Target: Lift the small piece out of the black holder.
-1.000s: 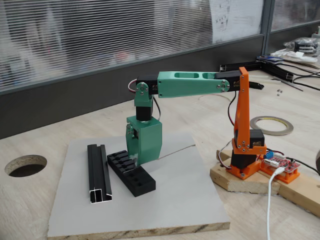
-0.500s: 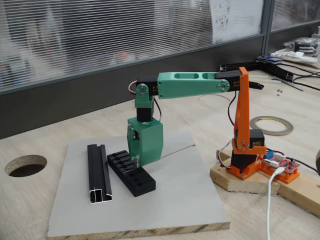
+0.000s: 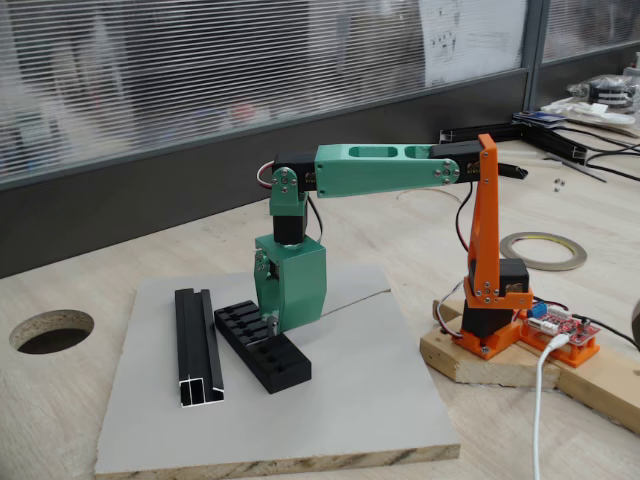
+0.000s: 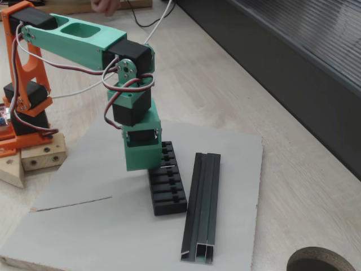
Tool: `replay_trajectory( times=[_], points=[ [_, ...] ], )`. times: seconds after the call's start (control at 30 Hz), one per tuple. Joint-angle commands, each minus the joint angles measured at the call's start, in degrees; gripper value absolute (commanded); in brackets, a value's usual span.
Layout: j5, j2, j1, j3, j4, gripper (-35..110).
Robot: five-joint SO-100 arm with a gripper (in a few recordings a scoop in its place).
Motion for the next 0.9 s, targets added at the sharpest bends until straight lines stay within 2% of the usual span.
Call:
replay_trajectory(
  times=[0.0, 0.2, 0.47, 0.87],
  points=[
    [0.6, 2.1, -0.3, 0.4, 0.3, 26],
    [0.6, 1.9, -0.3, 0.4, 0.4, 26],
    [0.7, 1.9, -0.3, 0.4, 0.3, 10],
    [0.7, 3.0, -0.3, 0.3, 0.3, 10]
  ],
)
